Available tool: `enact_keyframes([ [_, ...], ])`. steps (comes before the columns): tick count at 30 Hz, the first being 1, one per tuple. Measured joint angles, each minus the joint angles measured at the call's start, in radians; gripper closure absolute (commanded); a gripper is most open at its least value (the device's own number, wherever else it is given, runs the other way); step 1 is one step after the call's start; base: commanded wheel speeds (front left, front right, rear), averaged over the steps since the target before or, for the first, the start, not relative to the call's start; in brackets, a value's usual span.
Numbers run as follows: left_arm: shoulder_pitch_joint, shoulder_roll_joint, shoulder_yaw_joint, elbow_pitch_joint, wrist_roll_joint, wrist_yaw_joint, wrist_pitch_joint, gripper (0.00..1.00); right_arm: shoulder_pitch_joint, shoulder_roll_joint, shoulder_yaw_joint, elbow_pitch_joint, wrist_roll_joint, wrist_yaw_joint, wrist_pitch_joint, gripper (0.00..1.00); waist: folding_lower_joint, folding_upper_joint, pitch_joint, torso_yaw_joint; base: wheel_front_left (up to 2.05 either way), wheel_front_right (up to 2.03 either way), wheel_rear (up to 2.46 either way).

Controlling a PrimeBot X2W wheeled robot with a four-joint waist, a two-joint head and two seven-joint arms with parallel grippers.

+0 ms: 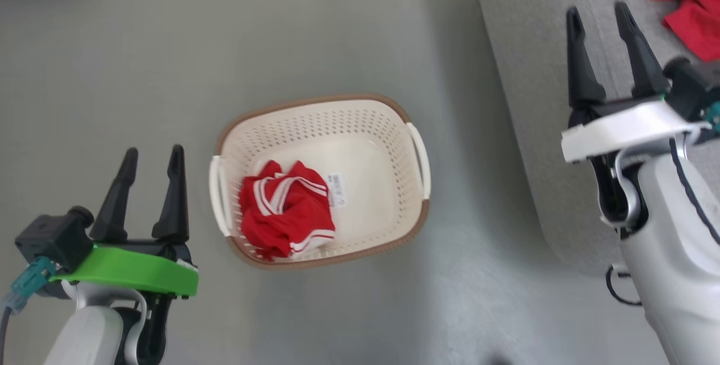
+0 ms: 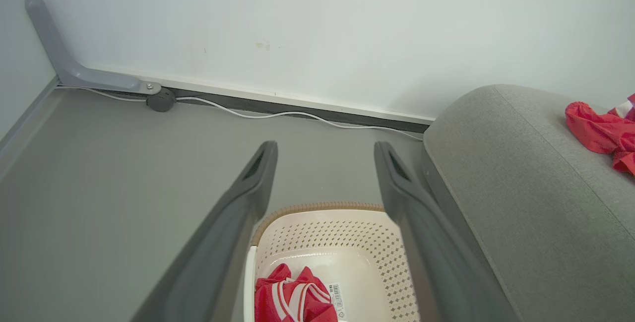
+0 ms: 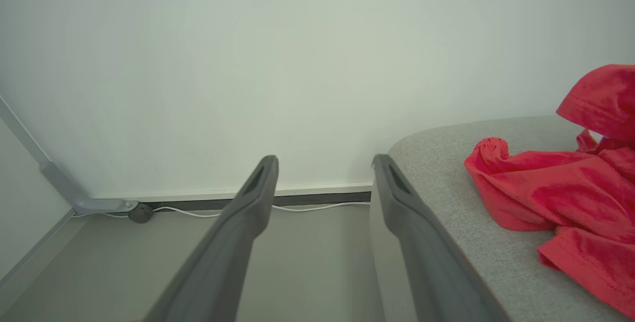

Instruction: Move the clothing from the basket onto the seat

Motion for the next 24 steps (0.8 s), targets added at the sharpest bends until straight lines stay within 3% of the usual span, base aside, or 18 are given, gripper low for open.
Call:
enact_keyframes([
  [4,0.017,0.002,0.005,0.043,0.001,-0.007,-0.009,0.0,0.078,-0.007,0.005,-0.01,-0.047,-0.025,0.0,0.0,0.0,0.0,-0.057,0.047,0.0,0.0,0.0],
  [11,0.083,0.018,0.032,0.087,0.005,-0.011,-0.023,0.0,0.193,0.023,0.052,-0.012,-0.077,-0.035,0.0,0.0,0.0,0.0,-0.172,0.099,0.0,0.0,0.0],
  [24,0.217,0.021,0.057,0.113,0.002,-0.011,-0.03,0.0,0.371,0.063,0.112,-0.012,-0.085,-0.04,0.0,0.0,-0.0001,0.0,-0.37,0.119,0.0,0.0,0.0],
])
